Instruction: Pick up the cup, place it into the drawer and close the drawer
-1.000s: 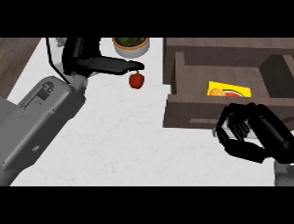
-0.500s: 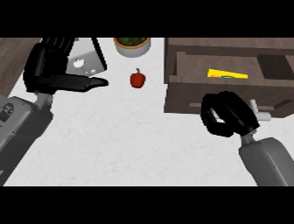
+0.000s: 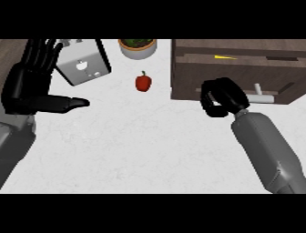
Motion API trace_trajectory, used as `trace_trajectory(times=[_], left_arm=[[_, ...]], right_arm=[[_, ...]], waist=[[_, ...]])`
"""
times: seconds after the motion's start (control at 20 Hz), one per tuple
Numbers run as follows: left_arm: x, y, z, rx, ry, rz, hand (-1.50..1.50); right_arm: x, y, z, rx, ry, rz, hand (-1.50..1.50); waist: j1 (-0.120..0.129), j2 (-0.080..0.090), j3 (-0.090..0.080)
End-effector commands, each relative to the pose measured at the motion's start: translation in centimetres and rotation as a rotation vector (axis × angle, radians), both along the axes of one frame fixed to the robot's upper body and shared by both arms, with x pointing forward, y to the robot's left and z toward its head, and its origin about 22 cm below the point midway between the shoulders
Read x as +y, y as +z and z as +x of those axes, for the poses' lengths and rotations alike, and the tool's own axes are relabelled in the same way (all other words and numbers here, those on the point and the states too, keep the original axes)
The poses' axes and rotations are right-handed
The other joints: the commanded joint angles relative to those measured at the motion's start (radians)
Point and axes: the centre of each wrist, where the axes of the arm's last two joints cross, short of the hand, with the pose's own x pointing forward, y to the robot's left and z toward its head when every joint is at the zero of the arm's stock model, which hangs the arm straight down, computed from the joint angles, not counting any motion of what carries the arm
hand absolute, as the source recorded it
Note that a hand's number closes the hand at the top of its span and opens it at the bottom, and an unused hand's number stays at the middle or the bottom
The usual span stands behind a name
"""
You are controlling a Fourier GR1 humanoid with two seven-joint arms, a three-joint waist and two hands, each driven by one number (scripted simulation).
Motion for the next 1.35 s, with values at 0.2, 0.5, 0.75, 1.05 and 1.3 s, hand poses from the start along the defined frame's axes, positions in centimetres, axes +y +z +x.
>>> trace_trajectory(times=[0.2, 0.5, 0.75, 1.05, 1.3], left_arm=[[1.5, 0.6, 0.1, -0.018, -0.031, -0.007, -1.5], [-0.2, 0.5, -0.1, -0.006, -0.09, -0.028, -1.5], [-0.4, -1.6, -1.3, -0.005, -0.126, -0.032, -1.5], [0.5, -0.8, -0.6, 0.006, -0.122, -0.038, -1.5], [-0.1, -2.5, -1.5, 0.021, -0.136, -0.025, -1.5]], right_arm=[[-2.2, 0.8, 3.5, 0.082, -0.07, 0.007, 1.5], [-5.2, 3.7, 5.0, 0.098, -0.118, 0.041, 1.5], [-6.4, 3.2, 4.6, 0.103, -0.131, 0.089, 1.5], [-8.2, 5.1, 5.0, 0.059, -0.139, 0.165, 1.5], [-8.2, 4.7, 4.9, 0.07, -0.132, 0.171, 1.5]], waist=[[0.023, 0.026, 0.004], [0.047, 0.037, 0.006], [0.07, 0.045, 0.006], [0.071, 0.052, 0.007], [0.079, 0.049, 0.006]])
